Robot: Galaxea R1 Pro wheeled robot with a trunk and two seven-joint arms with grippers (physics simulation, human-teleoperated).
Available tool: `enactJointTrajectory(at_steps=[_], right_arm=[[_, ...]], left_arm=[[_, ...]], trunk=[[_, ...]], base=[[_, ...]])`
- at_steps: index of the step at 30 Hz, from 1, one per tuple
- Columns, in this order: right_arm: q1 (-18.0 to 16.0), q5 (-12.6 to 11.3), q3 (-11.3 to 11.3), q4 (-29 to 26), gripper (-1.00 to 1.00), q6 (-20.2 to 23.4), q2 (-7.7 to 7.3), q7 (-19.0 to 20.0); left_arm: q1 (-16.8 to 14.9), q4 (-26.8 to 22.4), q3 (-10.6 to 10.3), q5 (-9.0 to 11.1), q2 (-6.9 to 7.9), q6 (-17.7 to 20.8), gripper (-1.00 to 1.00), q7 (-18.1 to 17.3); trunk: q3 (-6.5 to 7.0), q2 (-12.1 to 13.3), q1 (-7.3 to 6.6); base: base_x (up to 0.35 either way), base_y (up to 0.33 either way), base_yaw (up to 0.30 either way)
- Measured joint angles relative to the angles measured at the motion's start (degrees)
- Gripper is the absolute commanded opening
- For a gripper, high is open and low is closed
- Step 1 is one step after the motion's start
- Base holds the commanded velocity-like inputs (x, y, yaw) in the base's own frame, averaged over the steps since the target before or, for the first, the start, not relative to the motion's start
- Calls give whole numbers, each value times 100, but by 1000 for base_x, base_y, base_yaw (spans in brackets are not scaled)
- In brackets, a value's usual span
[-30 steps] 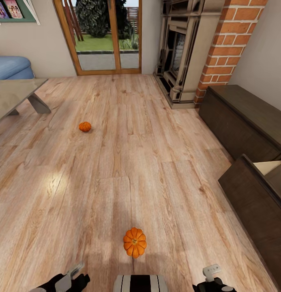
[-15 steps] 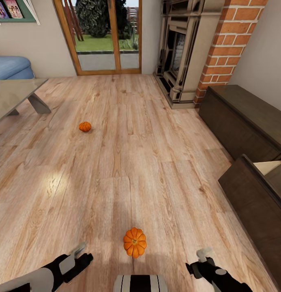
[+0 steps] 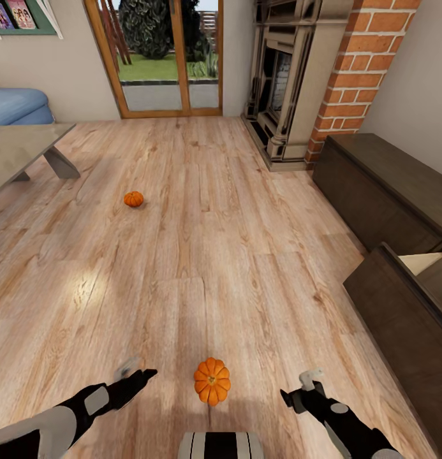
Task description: Place each of the two pumpkins and all three candles from the living room inside a cabinet in the living room (use any cabinet), then make sure every cabinet is closed, and position the cauldron so it is next to a table in the living room.
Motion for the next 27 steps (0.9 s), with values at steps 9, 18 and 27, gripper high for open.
enactJointTrajectory(at_steps=[9, 18, 27], right_arm=[[-420, -231, -20, -1521, 100, 1790, 813, 1089], [-1302, -182, -13, 683, 100, 1713, 1075, 1074], [-1368, -177, 2, 1006, 100, 1706, 1179, 974]], left_arm=[[-722, 38, -548, 10, 1052, 119, 100, -4031], [-1783, -10, -874, 1, 518, 889, 100, -5417], [-2841, -86, -1057, 9, -428, 1258, 100, -5476]], trunk=[[0, 0, 0], [0, 0, 0], [0, 0, 0]], base=[[0, 0, 0], [0, 0, 0], [0, 0, 0]])
